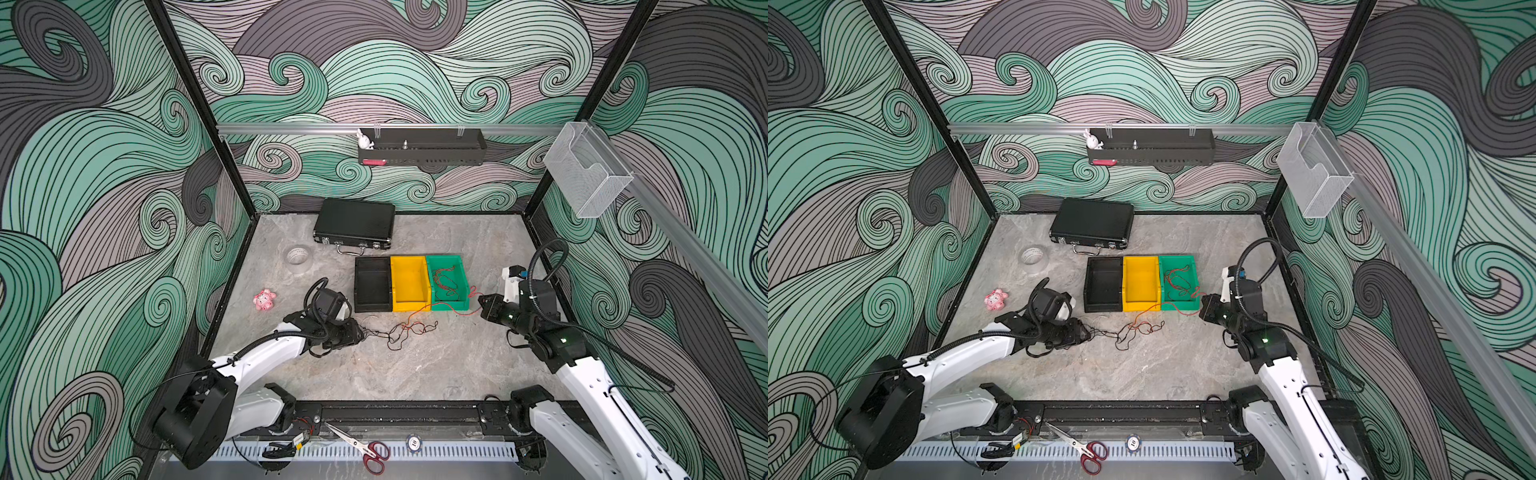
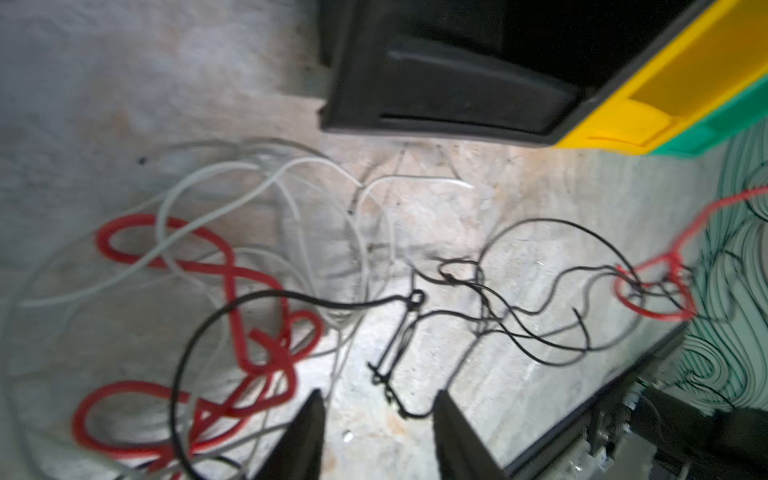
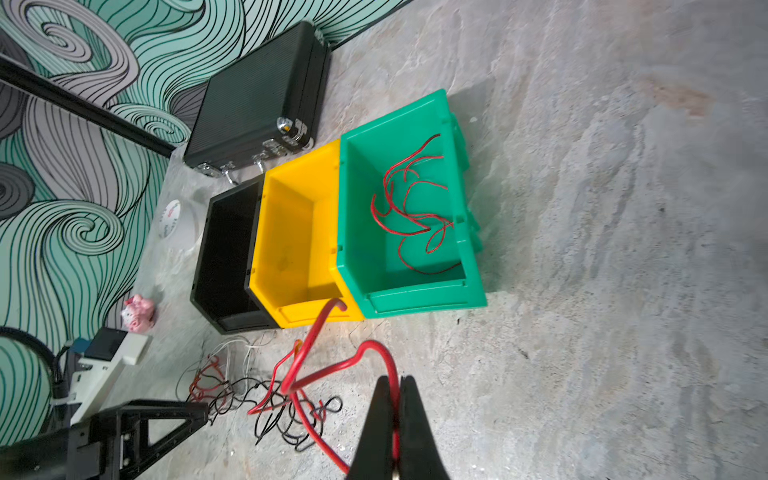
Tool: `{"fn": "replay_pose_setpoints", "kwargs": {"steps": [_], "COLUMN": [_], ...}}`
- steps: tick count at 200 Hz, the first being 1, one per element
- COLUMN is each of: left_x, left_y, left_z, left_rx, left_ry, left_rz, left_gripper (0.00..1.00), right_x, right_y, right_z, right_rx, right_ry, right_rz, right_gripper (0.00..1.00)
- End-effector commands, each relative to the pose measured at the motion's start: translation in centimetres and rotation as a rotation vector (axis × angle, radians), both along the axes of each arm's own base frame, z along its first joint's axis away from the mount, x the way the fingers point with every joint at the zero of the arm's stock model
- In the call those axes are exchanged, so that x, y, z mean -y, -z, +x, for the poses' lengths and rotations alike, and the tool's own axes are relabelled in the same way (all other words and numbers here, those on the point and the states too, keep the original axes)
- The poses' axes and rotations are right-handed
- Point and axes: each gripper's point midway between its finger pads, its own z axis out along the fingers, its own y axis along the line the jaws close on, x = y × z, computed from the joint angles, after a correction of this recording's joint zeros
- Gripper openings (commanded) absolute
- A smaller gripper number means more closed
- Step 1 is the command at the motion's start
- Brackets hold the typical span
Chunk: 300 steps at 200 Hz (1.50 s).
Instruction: Untangle the cables
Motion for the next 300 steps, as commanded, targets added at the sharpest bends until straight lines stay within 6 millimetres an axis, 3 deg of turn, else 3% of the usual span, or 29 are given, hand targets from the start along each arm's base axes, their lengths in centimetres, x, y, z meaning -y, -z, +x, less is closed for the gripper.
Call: {"fn": "replay_pose_setpoints", "kwargs": {"steps": [1, 40, 98, 160, 249, 300], "left_x": [1.4, 2.5, 6.8, 9.3, 9.6, 10.3], "left_y": [-3.3, -5.6, -7.2, -5.0, -1.8, -0.2], "left_z": [0.3, 0.2, -0.2, -0.6, 0.2, -0.5], "left_rx": [0.091, 0.198, 0.434, 0.482, 0.489, 0.446], "left_ry": [0.084, 0.153, 0.317, 0.412, 0.396, 0.433], "left_rz": [-0.064, -0.091, -0.098, -0.082, -0.002, -0.027], "left_gripper": [0.52, 0.55, 0.57, 0.57, 0.56, 0.5], "right_x": [-1.6, -2.5, -3.5, -3.7, -3.8, -3.8], "right_y": [-0.1, 0.3, 0.3, -0.2, 0.1, 0.1], "right_z": [0.1, 0.2, 0.2, 0.2, 0.0, 0.1], "right_rx": [0.007, 0.0, 0.001, 0.007, -0.001, -0.002], "right_ry": [-0.047, -0.071, -0.095, -0.092, -0.102, -0.102], "right_rz": [0.056, 0.063, 0.077, 0.092, 0.103, 0.098], "right_gripper": [0.03, 0.03, 0.03, 0.03, 0.03, 0.03]}}
